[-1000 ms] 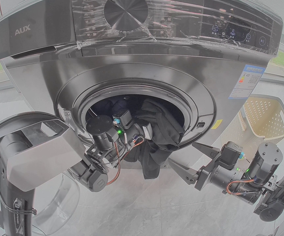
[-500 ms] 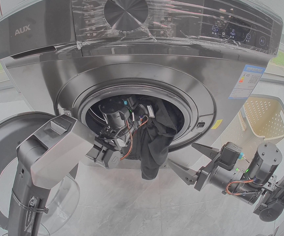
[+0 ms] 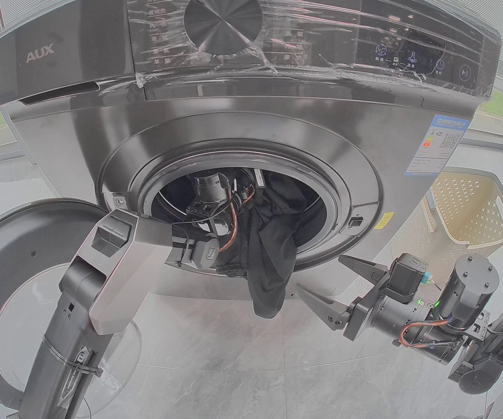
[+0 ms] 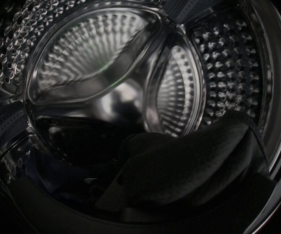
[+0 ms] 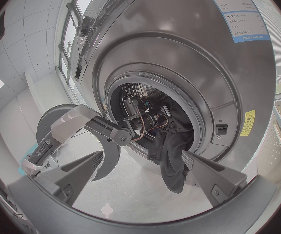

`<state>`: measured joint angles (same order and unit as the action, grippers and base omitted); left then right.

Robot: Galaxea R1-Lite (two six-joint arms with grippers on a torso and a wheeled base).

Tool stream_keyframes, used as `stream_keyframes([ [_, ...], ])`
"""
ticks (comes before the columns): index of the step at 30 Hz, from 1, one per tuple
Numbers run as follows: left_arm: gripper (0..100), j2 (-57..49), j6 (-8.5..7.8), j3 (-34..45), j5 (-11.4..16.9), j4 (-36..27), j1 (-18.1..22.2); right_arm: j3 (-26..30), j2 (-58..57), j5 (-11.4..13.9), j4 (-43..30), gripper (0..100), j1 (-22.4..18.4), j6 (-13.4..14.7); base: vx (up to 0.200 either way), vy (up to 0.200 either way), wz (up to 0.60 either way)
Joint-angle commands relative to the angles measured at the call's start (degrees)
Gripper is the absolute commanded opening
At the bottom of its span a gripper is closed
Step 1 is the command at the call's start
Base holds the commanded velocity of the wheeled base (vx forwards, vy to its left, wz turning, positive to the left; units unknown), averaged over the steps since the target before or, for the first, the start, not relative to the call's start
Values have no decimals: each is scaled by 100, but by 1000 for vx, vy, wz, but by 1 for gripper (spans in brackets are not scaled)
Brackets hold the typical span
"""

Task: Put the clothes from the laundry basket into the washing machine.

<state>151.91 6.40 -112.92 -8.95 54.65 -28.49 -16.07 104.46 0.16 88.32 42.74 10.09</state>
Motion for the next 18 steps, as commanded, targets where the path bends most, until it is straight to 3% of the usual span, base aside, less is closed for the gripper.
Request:
stream_keyframes([
  [1,0,234,-25,-167,-28,-16,80,7,13,2,1,100,6,1,0,0,0],
  [9,0,164,-7,-167,-54,28,124,7,13,2,1,100,6,1,0,0,0],
  [10,100,155,2,-167,-54,19,124,7,22,2,1,100,6,1,0,0,0],
  [14,100,76,133,-167,-54,-7,116,7,13,2,1,100,-3,1,0,0,0],
  [15,100,50,283,-167,-72,-25,89,7,13,2,1,100,-3,1,0,0,0],
  [16,100,50,283,-167,-72,-25,89,7,13,2,1,100,-3,1,0,0,0],
  [17,100,-74,599,-167,-274,-148,45,-2,13,2,1,100,-3,10,0,0,0],
  [18,100,-74,599,-167,-274,-148,45,-2,13,2,1,100,-3,10,0,0,0],
])
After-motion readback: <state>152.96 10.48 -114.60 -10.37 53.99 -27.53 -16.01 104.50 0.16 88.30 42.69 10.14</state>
